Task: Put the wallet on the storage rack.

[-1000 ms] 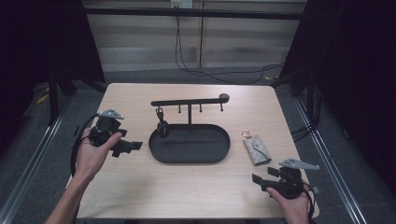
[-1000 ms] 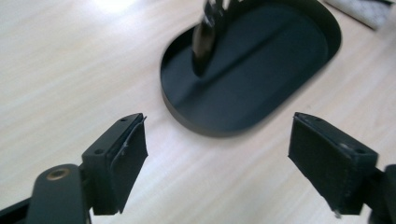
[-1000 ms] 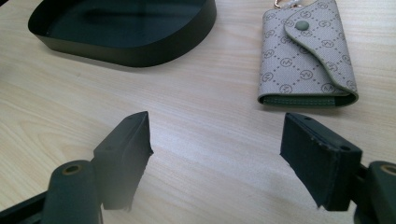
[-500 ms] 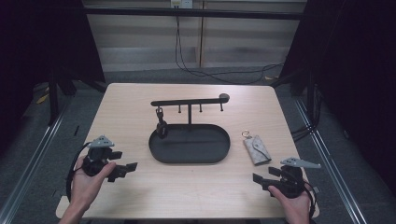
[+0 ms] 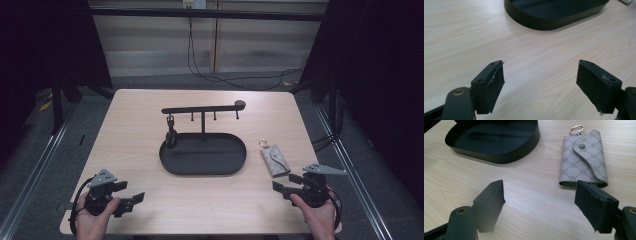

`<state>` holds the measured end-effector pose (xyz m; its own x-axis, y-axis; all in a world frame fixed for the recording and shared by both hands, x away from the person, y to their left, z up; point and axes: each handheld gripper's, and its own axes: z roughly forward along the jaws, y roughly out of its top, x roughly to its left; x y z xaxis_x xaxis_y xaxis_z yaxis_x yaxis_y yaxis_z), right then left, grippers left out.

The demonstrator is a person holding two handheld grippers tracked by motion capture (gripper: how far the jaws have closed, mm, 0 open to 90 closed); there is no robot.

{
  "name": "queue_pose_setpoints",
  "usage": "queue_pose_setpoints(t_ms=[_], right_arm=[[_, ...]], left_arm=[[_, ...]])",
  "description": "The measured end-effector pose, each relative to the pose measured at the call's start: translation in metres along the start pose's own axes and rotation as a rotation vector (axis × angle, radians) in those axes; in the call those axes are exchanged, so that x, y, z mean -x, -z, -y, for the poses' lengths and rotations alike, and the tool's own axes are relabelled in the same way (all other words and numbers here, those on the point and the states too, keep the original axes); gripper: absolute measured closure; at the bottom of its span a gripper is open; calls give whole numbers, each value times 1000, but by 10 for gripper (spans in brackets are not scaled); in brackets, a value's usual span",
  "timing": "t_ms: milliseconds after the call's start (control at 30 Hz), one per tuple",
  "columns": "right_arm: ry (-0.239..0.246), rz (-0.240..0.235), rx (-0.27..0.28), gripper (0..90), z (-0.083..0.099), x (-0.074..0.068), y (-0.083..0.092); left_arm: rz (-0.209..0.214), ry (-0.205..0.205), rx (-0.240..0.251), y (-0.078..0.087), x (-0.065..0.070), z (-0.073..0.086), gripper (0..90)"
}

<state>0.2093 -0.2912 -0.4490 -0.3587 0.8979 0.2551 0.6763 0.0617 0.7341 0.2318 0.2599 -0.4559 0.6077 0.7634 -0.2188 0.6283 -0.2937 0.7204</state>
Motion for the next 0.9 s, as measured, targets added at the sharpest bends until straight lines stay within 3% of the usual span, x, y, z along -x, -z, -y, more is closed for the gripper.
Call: queue_pose_setpoints(t_ms=[67,133,200,333,467,833,900], right_arm=[[5,2,-4,242,-2,0,0],[-9,-18,-5,279,-4,1,0],[-18,-18,-5,283,-8,2,-2],[-25,-17,-19,282,-20,4,-7],[-27,15,-31,233,-36,5,-10],[1,23,-185,215,-71,4,-27],[-4,47,-200,219,-76,6,-30]], left_arm=[[39,-29,-3,-1,-1,1,220],[65,-38,46,1,0,2,221],[89,-46,59,3,1,2,221],[96,-74,54,5,4,5,221],[108,-57,39,4,0,6,220],[116,-42,12,4,-2,6,220],[123,-46,5,3,-2,6,220]])
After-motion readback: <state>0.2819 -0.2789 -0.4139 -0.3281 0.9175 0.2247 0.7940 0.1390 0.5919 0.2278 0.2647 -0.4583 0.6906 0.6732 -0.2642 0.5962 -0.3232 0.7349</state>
